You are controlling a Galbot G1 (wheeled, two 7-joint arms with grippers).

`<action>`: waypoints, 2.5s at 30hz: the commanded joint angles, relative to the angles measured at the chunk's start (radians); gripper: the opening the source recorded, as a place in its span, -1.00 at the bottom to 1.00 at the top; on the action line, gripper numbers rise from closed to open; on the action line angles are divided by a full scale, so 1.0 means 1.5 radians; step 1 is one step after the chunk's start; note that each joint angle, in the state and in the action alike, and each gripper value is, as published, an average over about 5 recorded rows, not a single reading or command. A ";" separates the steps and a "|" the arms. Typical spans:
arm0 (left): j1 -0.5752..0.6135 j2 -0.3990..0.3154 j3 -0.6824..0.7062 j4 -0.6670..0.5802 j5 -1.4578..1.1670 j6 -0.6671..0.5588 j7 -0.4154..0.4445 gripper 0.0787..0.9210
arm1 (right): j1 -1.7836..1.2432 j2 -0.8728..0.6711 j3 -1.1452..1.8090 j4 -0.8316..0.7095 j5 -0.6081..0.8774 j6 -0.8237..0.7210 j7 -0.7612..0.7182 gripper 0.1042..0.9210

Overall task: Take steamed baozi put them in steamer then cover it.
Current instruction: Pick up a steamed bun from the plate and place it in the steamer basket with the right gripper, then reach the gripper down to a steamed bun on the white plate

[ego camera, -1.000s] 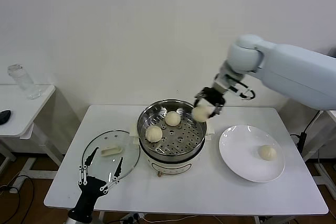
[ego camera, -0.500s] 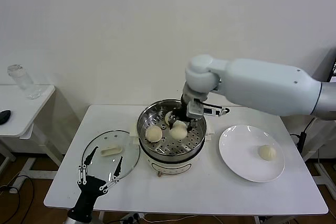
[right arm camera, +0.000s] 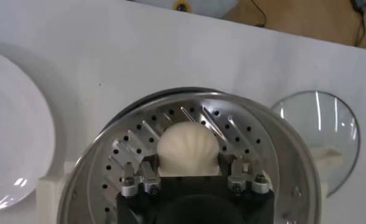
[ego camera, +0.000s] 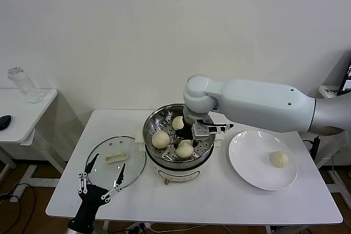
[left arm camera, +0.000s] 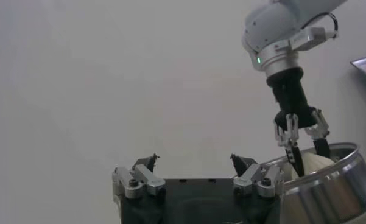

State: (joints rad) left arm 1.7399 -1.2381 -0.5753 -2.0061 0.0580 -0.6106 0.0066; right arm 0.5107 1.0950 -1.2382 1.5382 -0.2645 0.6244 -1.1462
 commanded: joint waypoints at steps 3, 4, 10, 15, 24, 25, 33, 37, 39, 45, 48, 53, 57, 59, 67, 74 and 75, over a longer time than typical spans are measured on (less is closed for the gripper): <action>0.001 0.000 -0.003 0.000 -0.006 -0.001 0.000 0.77 | -0.030 0.012 0.008 -0.010 -0.040 0.026 -0.001 0.41; 0.001 0.001 -0.004 -0.001 -0.008 -0.001 0.000 0.77 | -0.033 0.013 0.008 -0.012 -0.041 0.027 -0.002 0.42; -0.001 0.002 -0.007 0.002 -0.010 -0.003 0.000 0.77 | -0.038 0.013 0.008 -0.013 -0.046 0.029 0.001 0.50; -0.003 0.001 -0.008 0.003 -0.011 -0.002 0.000 0.77 | -0.040 0.003 0.039 -0.011 -0.053 0.023 0.005 0.71; -0.007 0.003 -0.008 0.010 -0.005 -0.011 0.004 0.77 | -0.028 -0.088 0.150 -0.069 0.079 -0.031 -0.009 0.76; -0.009 0.003 -0.008 0.011 -0.004 -0.011 0.004 0.77 | -0.027 -0.106 0.163 -0.088 0.112 -0.058 -0.008 0.76; -0.018 0.004 0.000 0.007 0.000 -0.006 0.003 0.77 | -0.005 -0.244 0.188 -0.273 0.347 -0.284 -0.012 0.76; -0.020 0.005 0.003 0.008 0.000 -0.006 0.003 0.77 | -0.031 -0.292 0.182 -0.350 0.365 -0.322 -0.031 0.76; -0.021 0.005 0.004 0.007 0.000 -0.005 0.003 0.77 | -0.056 -0.315 0.183 -0.378 0.358 -0.330 -0.042 0.76; -0.021 0.005 0.005 0.006 0.001 0.001 0.003 0.77 | -0.160 -0.369 0.215 -0.401 0.314 -0.349 -0.048 0.76; -0.021 0.004 0.004 0.006 0.001 0.004 0.003 0.77 | -0.216 -0.382 0.231 -0.398 0.289 -0.353 -0.048 0.76; -0.024 -0.003 -0.002 0.001 0.001 0.010 0.003 0.77 | -0.274 -0.386 0.237 -0.384 0.247 -0.357 -0.043 0.76; -0.026 -0.004 -0.002 0.003 0.001 0.011 0.003 0.77 | -0.290 -0.381 0.230 -0.378 0.235 -0.360 -0.033 0.76; -0.026 -0.005 0.000 0.003 0.001 0.011 0.004 0.77 | -0.296 -0.374 0.227 -0.381 0.226 -0.361 -0.023 0.76; -0.021 -0.005 -0.001 0.005 0.001 0.009 0.004 0.77 | -0.317 -0.335 0.234 -0.413 0.209 -0.367 0.013 0.76; -0.019 -0.005 -0.005 0.005 0.002 0.008 0.004 0.77 | -0.316 -0.294 0.246 -0.473 0.180 -0.358 0.021 0.76; -0.019 -0.005 -0.006 0.005 0.002 0.008 0.004 0.77 | -0.315 -0.289 0.246 -0.479 0.176 -0.357 0.019 0.76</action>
State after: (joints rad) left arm 1.7108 -1.2452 -0.5815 -2.0001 0.0606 -0.5980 0.0121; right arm 0.0708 0.6252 -0.8821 0.8895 0.0349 0.0921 -1.1358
